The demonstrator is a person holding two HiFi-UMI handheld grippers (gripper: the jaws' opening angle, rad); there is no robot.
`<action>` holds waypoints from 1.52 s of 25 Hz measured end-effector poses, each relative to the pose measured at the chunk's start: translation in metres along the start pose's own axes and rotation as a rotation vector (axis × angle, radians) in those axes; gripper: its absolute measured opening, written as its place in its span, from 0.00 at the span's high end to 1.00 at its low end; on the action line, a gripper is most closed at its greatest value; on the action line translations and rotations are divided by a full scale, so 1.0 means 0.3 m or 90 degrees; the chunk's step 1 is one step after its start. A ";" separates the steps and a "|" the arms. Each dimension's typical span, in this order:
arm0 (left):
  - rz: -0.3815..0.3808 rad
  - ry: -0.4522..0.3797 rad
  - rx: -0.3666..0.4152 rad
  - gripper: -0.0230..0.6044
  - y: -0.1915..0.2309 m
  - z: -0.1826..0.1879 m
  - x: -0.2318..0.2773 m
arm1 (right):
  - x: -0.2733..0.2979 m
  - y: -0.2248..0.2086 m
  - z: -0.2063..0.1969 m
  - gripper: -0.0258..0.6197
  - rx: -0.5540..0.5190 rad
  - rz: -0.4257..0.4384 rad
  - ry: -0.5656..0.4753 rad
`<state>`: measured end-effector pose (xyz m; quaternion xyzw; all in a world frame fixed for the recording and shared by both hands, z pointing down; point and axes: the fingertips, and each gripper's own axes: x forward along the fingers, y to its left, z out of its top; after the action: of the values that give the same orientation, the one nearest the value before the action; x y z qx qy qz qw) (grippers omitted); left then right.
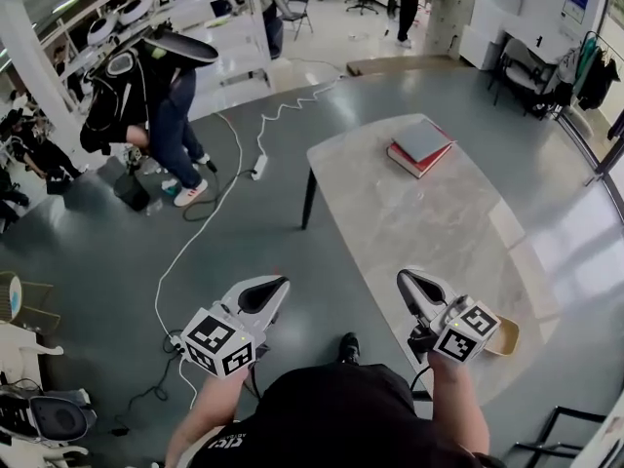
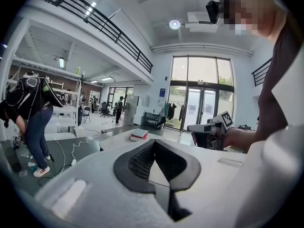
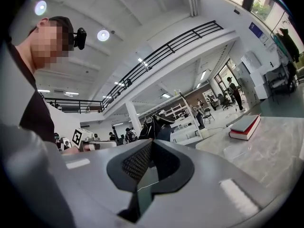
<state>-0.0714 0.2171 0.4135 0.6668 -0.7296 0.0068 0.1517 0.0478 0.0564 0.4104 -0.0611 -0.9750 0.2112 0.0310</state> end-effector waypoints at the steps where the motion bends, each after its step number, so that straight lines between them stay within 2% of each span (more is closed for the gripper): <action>1: 0.003 0.000 -0.001 0.96 0.015 0.014 0.033 | 0.012 -0.036 0.016 0.96 0.002 0.001 -0.003; 6: 0.001 0.009 0.006 0.96 0.058 0.071 0.236 | 0.043 -0.213 0.079 0.96 0.015 0.009 -0.016; 10: -0.011 0.017 0.010 0.96 0.066 0.103 0.374 | 0.055 -0.318 0.068 0.96 0.029 0.014 0.008; 18: -0.058 0.064 0.003 0.96 0.111 0.082 0.567 | 0.091 -0.459 0.047 0.96 0.063 -0.019 0.022; 25: -0.158 0.097 0.021 0.96 0.172 0.071 0.788 | 0.143 -0.584 0.003 0.96 0.089 -0.079 0.026; 30: -0.249 0.127 0.050 0.96 0.280 0.099 0.960 | 0.230 -0.669 0.026 0.96 0.114 -0.166 -0.013; 33: -0.288 0.126 0.080 0.96 0.347 0.144 1.051 | 0.319 -0.710 0.049 0.96 0.108 -0.185 -0.026; 35: -0.308 0.125 0.079 0.96 0.391 0.161 1.104 | 0.366 -0.731 0.066 0.96 0.095 -0.199 -0.028; 38: -0.354 0.135 0.079 0.96 0.431 0.161 1.174 | 0.384 -0.752 0.102 0.96 0.098 -0.257 -0.051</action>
<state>-0.2304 -0.1208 0.4734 0.8443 -0.4977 0.0790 0.1820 -0.0929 -0.1446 0.4804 0.1462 -0.9490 0.2766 0.0386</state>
